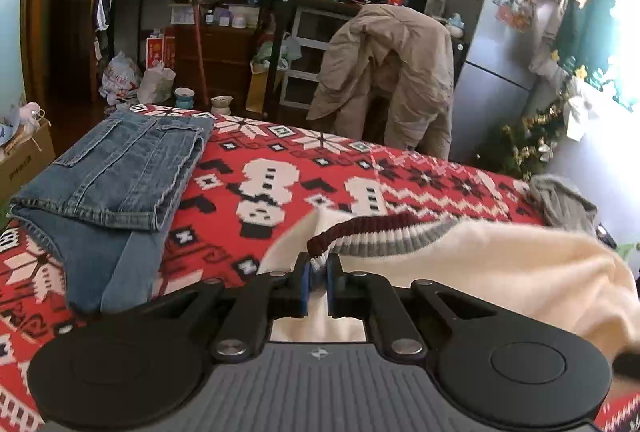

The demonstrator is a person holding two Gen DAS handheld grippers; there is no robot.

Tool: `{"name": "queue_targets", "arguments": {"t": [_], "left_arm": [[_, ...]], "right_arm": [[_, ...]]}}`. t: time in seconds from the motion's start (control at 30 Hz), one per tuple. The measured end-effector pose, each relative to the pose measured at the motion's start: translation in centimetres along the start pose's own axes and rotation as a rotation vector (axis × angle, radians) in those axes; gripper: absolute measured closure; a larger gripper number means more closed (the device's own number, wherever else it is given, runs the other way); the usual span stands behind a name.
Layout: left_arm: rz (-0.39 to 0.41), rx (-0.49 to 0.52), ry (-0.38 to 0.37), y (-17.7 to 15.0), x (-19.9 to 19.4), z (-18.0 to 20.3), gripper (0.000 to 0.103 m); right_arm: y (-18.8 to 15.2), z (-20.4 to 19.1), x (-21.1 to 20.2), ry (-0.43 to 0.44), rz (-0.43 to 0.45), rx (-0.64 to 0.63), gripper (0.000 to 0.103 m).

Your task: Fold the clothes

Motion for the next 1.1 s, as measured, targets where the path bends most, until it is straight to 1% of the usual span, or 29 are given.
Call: {"name": "queue_targets", "arguments": {"t": [0.13,0.17,0.23,0.3,0.4,0.47,0.57,0.67,0.77,0.8,0.87,0.93,0.97,1.03,1.1], "left_arm": [[-0.02,-0.044,0.008,0.5,1.0,-0.2,0.096],[-0.028,-0.064,0.005,0.5,1.2,-0.2,0.094],[-0.039,-0.109,-0.013,0.4,1.3,-0.3,0.082],[-0.043,-0.133,-0.047,0.4,1.0,-0.2,0.065],[-0.057,-0.121,-0.094,0.2,0.3,0.3,0.056],[-0.084,-0.109,-0.119,-0.2,0.1,0.5,0.049],[-0.114,-0.156,-0.169,-0.7,-0.5,0.0,0.049],[-0.115,-0.219,-0.222,-0.6,-1.5,-1.4,0.048],[-0.117,-0.291,-0.292,-0.4,-2.6,-2.9,0.039],[-0.125,-0.309,-0.315,-0.5,-2.8,-3.3,0.039],[-0.149,-0.305,-0.342,-0.7,-3.3,-3.5,0.039],[-0.182,-0.285,-0.364,-1.0,-3.6,-3.3,0.039],[-0.198,-0.284,-0.382,-1.3,-3.7,-3.3,0.039],[-0.228,-0.293,-0.424,-1.9,-3.8,-3.1,0.039],[-0.243,-0.327,-0.488,-2.6,-3.6,-2.7,0.039]], "right_arm": [[-0.5,-2.0,0.7,0.059,-0.023,0.002,0.096],[-0.6,-2.4,1.0,0.066,-0.027,0.004,0.096],[-0.5,-3.0,1.6,0.071,-0.033,0.003,0.096],[-0.3,-3.5,2.1,0.077,-0.039,0.0,0.096],[0.1,-4.2,3.1,0.087,-0.058,-0.002,0.096],[0.2,-4.7,3.7,0.093,-0.075,-0.005,0.096],[0.4,-5.9,4.8,0.106,-0.109,-0.025,0.096],[0.4,-7.4,5.9,0.125,-0.146,-0.052,0.096],[0.2,-9.5,7.0,0.159,-0.189,-0.104,0.096],[0.0,-10.3,7.4,0.17,-0.204,-0.137,0.096],[-0.4,-11.5,8.1,0.186,-0.237,-0.215,0.096],[-1.1,-12.3,8.3,0.191,-0.263,-0.268,0.094],[-1.3,-12.4,8.2,0.194,-0.266,-0.28,0.093],[-1.6,-12.3,7.4,0.201,-0.251,-0.267,0.086],[-1.8,-11.9,6.2,0.198,-0.222,-0.241,0.086]]}}
Point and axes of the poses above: each gripper's, at about its wrist camera, not at the fingertips, and x roughly the way its jaws point, z to its right, y to its top, the point moved 3 cm from there along x, roughly the way its jaws point, and after that the axes turned 6 degrees about x, right-handed, at the moved point
